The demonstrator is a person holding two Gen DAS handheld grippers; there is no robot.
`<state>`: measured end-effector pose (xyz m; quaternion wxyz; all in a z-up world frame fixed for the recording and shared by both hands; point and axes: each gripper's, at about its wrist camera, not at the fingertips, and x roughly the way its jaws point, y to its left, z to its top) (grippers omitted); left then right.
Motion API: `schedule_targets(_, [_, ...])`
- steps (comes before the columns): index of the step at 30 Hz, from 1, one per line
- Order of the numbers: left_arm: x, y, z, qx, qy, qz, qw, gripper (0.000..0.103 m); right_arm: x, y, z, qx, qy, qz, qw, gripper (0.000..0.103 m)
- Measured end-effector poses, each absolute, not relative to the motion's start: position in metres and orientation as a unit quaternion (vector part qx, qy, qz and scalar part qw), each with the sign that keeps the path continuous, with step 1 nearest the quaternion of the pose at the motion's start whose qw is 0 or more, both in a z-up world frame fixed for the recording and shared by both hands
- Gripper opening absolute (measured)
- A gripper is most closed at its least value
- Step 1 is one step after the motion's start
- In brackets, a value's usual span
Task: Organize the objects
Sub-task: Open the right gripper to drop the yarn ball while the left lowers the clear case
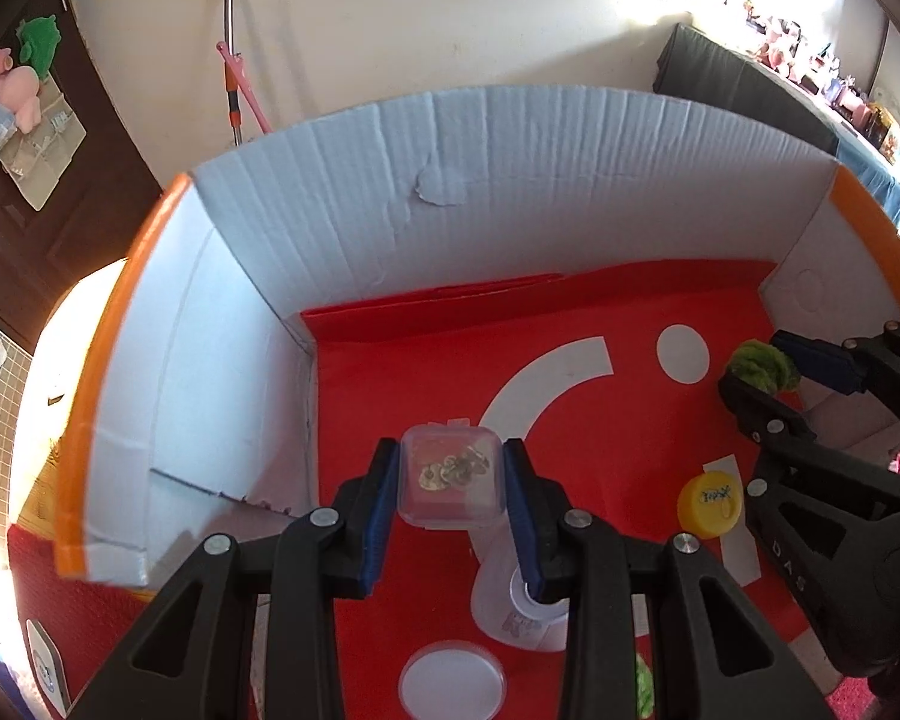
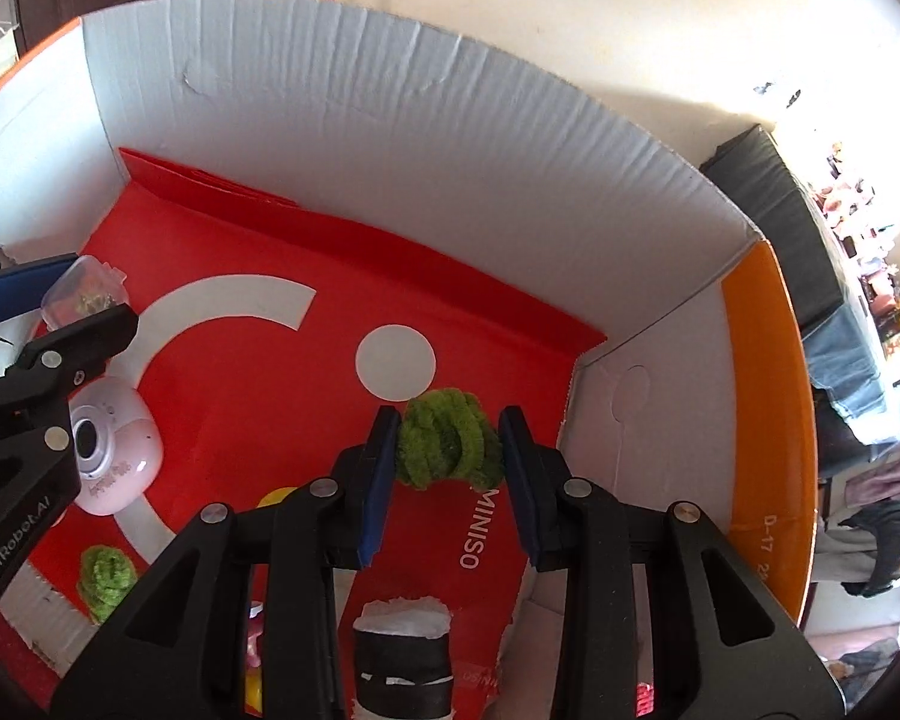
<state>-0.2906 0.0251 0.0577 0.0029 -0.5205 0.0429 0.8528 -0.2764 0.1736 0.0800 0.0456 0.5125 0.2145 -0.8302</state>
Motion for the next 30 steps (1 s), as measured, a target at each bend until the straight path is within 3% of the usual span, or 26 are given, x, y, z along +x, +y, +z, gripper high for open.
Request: schedule_targets(30, [-0.287, 0.042, 0.051, -0.538, 0.044, 0.842, 0.001, 0.037, -0.269, 0.155, 0.073, 0.522, 0.239, -0.818, 0.038, 0.033])
